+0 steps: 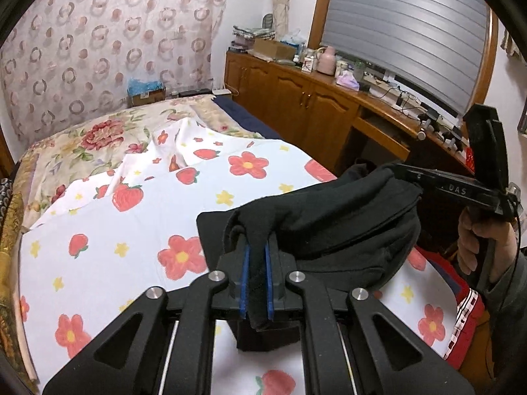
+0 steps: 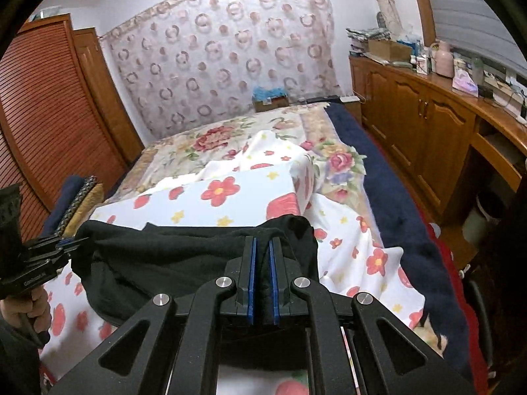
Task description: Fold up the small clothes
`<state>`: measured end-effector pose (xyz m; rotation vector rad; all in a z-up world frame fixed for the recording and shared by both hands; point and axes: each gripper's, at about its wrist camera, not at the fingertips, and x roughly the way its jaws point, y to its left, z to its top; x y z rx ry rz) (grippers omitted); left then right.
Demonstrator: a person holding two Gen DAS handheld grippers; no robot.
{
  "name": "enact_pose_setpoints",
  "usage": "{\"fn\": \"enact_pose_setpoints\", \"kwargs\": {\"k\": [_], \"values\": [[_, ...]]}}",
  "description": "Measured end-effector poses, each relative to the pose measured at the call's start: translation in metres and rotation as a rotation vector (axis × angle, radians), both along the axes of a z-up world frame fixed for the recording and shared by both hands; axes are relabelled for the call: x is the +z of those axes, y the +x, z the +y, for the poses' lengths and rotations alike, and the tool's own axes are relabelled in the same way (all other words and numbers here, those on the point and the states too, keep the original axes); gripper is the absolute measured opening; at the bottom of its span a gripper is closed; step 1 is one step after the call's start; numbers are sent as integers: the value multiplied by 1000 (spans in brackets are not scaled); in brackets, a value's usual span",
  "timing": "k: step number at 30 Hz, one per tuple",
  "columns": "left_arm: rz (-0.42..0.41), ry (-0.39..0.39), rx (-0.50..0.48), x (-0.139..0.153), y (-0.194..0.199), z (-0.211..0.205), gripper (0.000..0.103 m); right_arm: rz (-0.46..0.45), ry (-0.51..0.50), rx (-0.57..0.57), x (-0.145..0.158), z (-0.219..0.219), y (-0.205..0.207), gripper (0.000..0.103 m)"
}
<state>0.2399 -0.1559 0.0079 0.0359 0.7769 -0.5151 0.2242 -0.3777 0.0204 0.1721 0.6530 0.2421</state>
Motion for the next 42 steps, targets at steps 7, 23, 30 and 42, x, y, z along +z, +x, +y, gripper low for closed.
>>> {"fn": "enact_pose_setpoints", "kwargs": {"k": [7, 23, 30, 42], "values": [[-57, 9, -26, 8, -19, 9, 51, -32, -27, -27, 24, -13, -9, 27], [43, 61, -54, -42, -20, 17, 70, 9, -246, 167, -18, 21, -46, 51], [42, 39, -51, -40, 16, 2, 70, 8, -248, 166, -7, 23, -3, 51], [55, 52, 80, -45, 88, 4, 70, -31, -205, 34, -14, -2, 49, 51]]}}
